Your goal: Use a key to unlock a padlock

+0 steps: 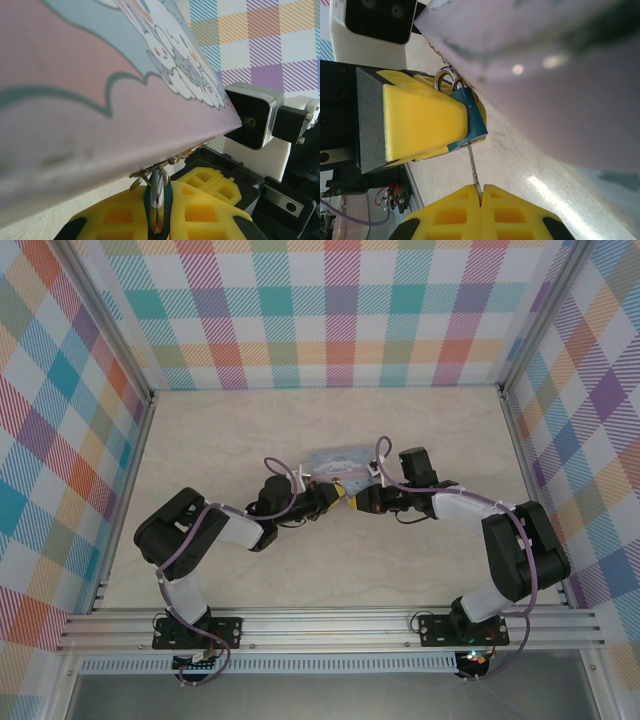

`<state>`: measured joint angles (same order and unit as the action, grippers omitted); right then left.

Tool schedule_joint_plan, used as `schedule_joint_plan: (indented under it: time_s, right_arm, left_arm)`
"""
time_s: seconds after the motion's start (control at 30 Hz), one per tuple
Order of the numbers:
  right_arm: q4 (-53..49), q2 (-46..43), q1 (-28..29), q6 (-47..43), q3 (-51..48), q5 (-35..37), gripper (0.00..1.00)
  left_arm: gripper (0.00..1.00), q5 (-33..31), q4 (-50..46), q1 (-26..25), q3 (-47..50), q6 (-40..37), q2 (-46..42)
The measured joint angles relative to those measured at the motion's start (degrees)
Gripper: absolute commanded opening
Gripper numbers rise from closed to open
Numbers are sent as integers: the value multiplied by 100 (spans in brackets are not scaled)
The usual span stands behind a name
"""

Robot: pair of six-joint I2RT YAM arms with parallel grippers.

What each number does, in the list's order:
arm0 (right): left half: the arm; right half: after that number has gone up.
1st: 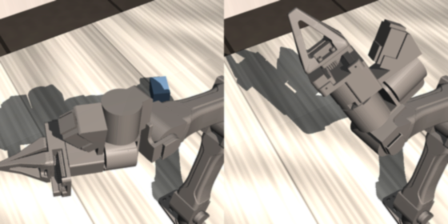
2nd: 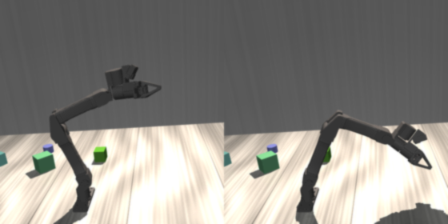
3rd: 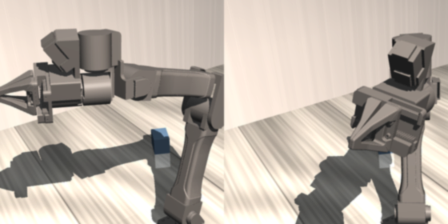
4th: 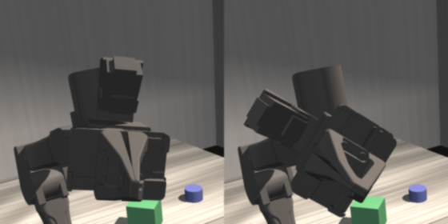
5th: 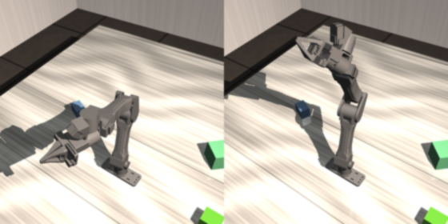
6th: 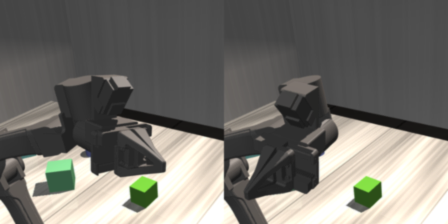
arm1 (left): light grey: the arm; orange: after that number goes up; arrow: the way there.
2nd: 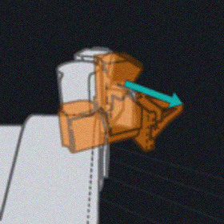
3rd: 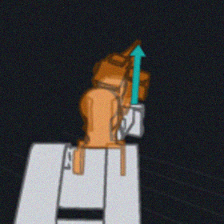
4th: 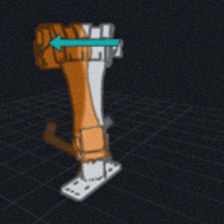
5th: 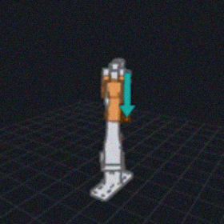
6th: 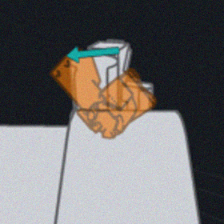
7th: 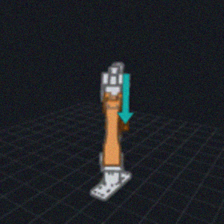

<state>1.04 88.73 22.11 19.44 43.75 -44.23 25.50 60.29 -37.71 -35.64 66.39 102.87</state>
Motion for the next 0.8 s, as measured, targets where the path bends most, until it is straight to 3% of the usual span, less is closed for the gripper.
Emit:
schedule_joint_plan:
  time_s: [0.8]
  right_arm:
    - [-79,74,55,-234,39,157,2]
  left_arm:
    - [0,-107,140,0,-22,153,245]
